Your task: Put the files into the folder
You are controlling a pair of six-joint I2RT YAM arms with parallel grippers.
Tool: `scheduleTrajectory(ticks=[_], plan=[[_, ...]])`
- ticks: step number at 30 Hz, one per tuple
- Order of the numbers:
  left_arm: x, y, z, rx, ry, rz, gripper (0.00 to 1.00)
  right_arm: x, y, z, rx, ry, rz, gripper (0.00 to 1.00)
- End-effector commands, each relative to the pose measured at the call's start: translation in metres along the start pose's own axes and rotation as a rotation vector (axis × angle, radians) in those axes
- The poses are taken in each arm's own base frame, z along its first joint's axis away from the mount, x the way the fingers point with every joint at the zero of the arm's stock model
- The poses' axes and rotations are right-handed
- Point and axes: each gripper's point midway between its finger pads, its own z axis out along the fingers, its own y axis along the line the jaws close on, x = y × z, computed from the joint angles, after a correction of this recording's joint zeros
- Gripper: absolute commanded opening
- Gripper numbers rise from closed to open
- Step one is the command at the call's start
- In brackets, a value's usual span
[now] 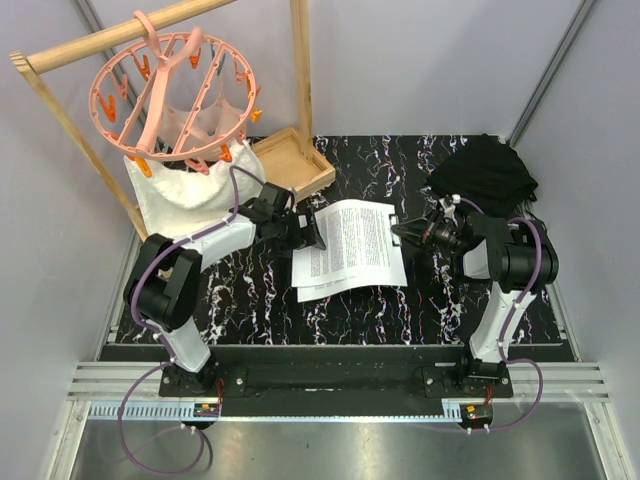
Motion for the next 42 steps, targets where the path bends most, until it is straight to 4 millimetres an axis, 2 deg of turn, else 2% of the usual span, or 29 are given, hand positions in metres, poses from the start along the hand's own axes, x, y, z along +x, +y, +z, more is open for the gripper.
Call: scheduleTrajectory(ticks=[1,9,16,23,24,25,27,29,30,32,38,41,42], plan=[[-0.007,-0.002,0.004,0.004,-0.024,0.038,0.95,0.003,0.013,0.003,-0.078,0.012,-0.212,0.0],[-0.003,0.011,0.034,-0.03,0.01,0.027,0.94,0.002,-0.016,0.004,0.017,0.01,-0.201,0.0],[-0.002,0.016,0.044,-0.047,0.019,0.028,0.94,0.003,-0.044,0.001,0.112,0.008,-0.186,0.0],[0.001,0.017,0.05,-0.054,0.031,0.031,0.94,-0.002,-0.059,-0.002,0.228,-0.008,-0.198,0.0],[0.001,0.017,0.05,-0.056,0.034,0.029,0.94,0.003,-0.069,-0.006,0.281,0.008,-0.185,0.0],[0.003,0.018,0.051,-0.057,0.037,0.027,0.94,-0.004,-0.066,-0.006,0.305,-0.01,-0.215,0.0],[0.002,0.018,0.051,-0.059,0.032,0.028,0.94,-0.002,-0.07,-0.011,0.355,-0.002,-0.219,0.0],[0.003,0.018,0.051,-0.06,0.035,0.029,0.95,-0.009,-0.068,-0.011,0.389,-0.012,-0.242,0.03],[0.003,0.018,0.051,-0.061,0.036,0.028,0.94,-0.005,-0.074,-0.014,0.422,0.004,-0.233,0.06],[0.004,0.019,0.051,-0.065,0.039,0.033,0.95,-0.011,-0.075,-0.015,0.457,0.0,-0.262,0.14],[0.003,0.016,0.045,-0.061,0.031,0.058,0.97,-0.011,-0.082,-0.02,0.558,0.002,-0.271,0.27],[0.002,0.014,0.04,-0.061,0.023,0.068,0.98,-0.011,-0.078,-0.023,0.59,0.002,-0.279,0.34],[0.001,0.015,0.037,-0.065,0.02,0.074,0.98,-0.016,-0.069,-0.023,0.598,-0.017,-0.309,0.36]])
